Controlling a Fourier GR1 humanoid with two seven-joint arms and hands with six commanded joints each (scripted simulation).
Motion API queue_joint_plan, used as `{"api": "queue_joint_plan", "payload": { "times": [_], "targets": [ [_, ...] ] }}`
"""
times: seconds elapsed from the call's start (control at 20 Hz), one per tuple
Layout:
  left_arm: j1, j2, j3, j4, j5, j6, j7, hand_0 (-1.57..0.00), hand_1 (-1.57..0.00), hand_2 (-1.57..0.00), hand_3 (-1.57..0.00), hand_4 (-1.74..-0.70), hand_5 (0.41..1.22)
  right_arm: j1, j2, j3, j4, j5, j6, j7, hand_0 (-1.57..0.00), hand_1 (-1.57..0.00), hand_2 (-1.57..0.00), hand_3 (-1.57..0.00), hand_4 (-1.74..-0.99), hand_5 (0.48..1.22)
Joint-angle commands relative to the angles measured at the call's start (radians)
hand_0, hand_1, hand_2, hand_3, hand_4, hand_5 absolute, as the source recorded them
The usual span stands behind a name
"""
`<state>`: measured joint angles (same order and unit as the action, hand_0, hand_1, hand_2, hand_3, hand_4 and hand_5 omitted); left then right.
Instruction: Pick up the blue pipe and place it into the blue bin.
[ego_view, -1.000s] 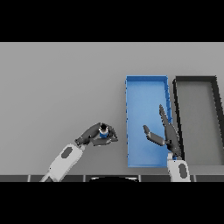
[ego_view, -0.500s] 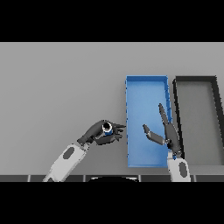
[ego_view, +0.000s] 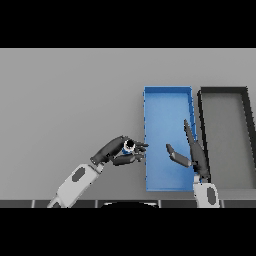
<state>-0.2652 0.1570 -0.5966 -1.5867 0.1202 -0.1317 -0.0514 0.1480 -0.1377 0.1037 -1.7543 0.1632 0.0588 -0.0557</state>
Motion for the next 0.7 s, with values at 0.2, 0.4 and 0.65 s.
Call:
{"api": "queue_joint_plan", "payload": {
  "times": [0.2,0.4,0.65],
  "targets": [
    [0.003,-0.006,-0.008,0.002,-0.008,0.0,0.015,-1.57,-1.57,-1.57,-1.49,-1.74,1.219,-0.013,0.0,-0.003,0.01,-0.008,0.005,0.012,0.0,0.0,0.0,0.0,-1.176,0.605],
    [0.003,-0.002,-0.008,0.008,-0.019,-0.002,0.014,-1.57,-1.57,-1.57,-1.5,-1.74,1.22,-0.043,-0.039,-0.036,-0.044,-0.247,0.179,-0.036,0.0,0.0,0.0,0.0,-1.212,0.589],
    [-0.004,-0.008,-0.015,0.008,-0.029,-0.006,0.014,-1.57,-1.57,-1.57,-1.49,-1.74,1.221,-0.141,-0.205,-0.007,-0.214,-0.488,0.356,0.153,0.0,0.0,0.0,0.0,-1.314,0.5]
  ]
}}
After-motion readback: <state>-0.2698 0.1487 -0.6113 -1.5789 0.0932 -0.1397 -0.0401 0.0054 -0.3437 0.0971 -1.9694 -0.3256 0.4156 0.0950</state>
